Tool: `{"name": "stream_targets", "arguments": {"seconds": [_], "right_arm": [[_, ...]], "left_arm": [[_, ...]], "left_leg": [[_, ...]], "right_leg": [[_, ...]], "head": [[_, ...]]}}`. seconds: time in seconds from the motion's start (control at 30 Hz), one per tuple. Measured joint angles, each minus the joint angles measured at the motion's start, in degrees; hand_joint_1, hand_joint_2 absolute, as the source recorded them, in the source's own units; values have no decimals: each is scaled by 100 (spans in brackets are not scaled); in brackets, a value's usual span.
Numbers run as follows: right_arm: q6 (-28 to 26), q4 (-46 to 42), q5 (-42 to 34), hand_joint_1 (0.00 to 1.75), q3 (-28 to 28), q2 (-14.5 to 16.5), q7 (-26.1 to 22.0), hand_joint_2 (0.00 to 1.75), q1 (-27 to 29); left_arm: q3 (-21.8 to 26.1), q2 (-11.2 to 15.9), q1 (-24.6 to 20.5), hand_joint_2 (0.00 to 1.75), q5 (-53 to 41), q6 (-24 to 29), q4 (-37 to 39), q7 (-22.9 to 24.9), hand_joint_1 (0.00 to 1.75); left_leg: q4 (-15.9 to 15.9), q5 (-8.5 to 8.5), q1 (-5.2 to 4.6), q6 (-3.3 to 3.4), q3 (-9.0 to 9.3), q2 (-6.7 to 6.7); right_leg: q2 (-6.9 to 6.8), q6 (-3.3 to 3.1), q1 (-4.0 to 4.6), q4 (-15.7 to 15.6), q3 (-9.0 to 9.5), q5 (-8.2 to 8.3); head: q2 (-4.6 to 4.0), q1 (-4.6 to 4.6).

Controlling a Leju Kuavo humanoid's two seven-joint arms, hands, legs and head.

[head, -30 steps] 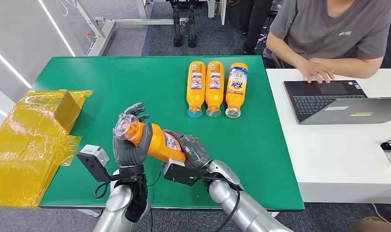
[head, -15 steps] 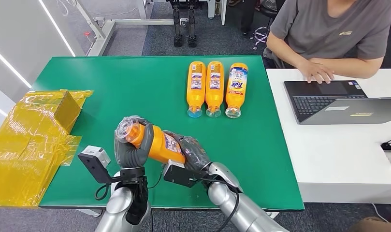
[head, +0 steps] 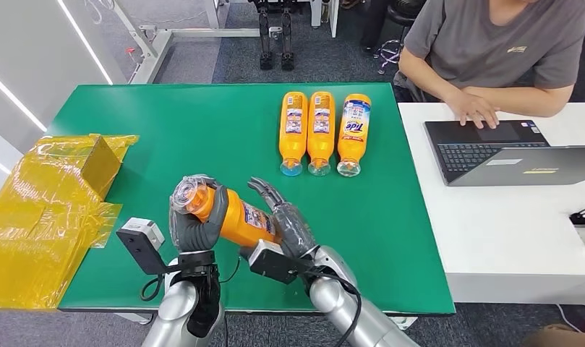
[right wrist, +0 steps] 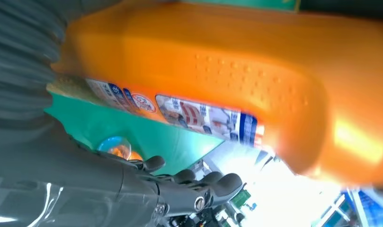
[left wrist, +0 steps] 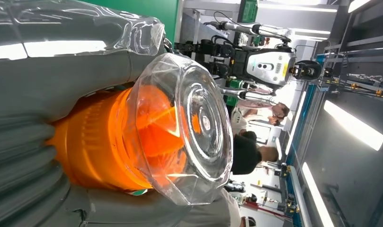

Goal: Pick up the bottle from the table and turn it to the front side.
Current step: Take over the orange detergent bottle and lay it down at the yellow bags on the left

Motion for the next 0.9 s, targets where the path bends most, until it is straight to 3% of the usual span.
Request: {"name": "stream_targets", "arguments": {"seconds": [0.23,0.47,0.67,0.9], "right_arm": [[-420,-485,-893,0,-199,0,-626,175,323],[-1140,-1296,-1160,0,-230,-65,-1045,175,746],[-1422,-1960,-1200,0,-230,-150,-1102,175,1080],[-1609,-2280,-1332,0,-193,-199,-1127,175,1197]], "left_arm": [[0,-28,-28,175,27,33,8,0,175],[51,128,-135,175,-862,1382,-66,1,175],[532,369,-135,175,-2971,1674,-215,60,175],[1649,344,-287,175,-5106,1684,-482,51,175]], "left_leg": [[0,0,0,0,-1,1],[-1,0,1,0,-2,1],[-2,0,1,-1,-2,5],[-2,1,1,0,-2,9]], "right_leg": [[1,0,0,0,-3,0],[1,0,0,1,-3,-1],[5,0,1,2,-4,-1],[7,0,1,2,-3,0]], "head": [[0,1],[0,1],[0,1],[0,1]]}}
